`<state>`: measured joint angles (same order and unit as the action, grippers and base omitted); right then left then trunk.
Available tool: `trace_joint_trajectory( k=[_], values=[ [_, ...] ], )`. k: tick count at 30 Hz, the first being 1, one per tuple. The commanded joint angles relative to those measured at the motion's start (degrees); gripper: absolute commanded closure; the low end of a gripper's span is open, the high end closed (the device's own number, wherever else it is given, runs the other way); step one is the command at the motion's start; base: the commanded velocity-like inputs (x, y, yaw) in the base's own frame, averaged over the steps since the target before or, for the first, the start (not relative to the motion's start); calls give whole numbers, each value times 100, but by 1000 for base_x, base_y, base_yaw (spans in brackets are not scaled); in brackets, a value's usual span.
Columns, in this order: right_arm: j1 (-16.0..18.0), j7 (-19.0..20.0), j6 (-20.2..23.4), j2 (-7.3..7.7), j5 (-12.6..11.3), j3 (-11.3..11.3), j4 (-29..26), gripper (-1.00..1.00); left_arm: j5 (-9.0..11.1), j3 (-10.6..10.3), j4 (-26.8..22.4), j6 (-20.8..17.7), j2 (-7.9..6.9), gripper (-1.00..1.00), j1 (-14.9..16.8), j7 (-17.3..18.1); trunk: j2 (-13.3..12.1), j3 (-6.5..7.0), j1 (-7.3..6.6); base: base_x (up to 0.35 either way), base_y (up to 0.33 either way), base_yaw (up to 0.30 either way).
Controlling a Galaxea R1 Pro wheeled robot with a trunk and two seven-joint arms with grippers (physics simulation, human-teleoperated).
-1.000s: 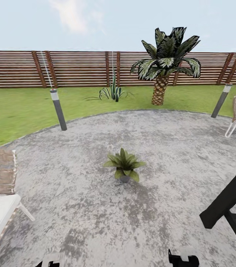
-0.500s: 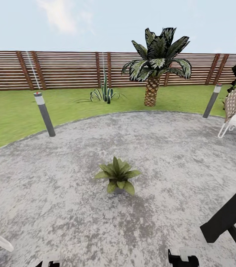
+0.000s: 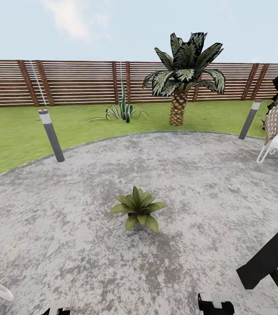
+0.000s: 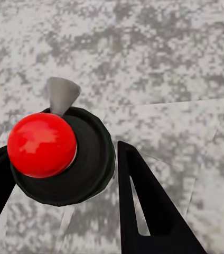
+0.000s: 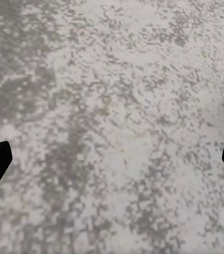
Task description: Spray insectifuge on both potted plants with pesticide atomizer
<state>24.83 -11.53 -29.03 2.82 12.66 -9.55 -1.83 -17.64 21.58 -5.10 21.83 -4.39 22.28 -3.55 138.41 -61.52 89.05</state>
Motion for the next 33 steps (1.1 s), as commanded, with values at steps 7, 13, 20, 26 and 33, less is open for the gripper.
trace_joint_trajectory(
  k=[7,13,20,26,33],
  values=[
    [4,-24,-15,2,63,-42,7,-100,-54,-107,-79,8,18,100,46,239,2,-5,-1,0,0,0],
    [4,6,-24,-7,143,-17,-20,-100,-358,-1231,-376,-71,-29,100,146,1543,2,-5,-1,0,0,0],
    [11,109,3,-3,1402,491,-633,-100,-1356,-1526,-768,-766,-262,100,738,3524,2,-5,-1,0,0,0],
    [13,2221,159,28,2151,556,-1747,-100,-2120,-1533,-847,-1035,-443,100,1321,4902,2,-5,-1,0,0,0],
    [149,3984,803,52,2306,559,-2739,-100,-2797,-1554,-860,-1300,-397,100,1765,5696,2,-5,-1,0,0,0]
  ],
)
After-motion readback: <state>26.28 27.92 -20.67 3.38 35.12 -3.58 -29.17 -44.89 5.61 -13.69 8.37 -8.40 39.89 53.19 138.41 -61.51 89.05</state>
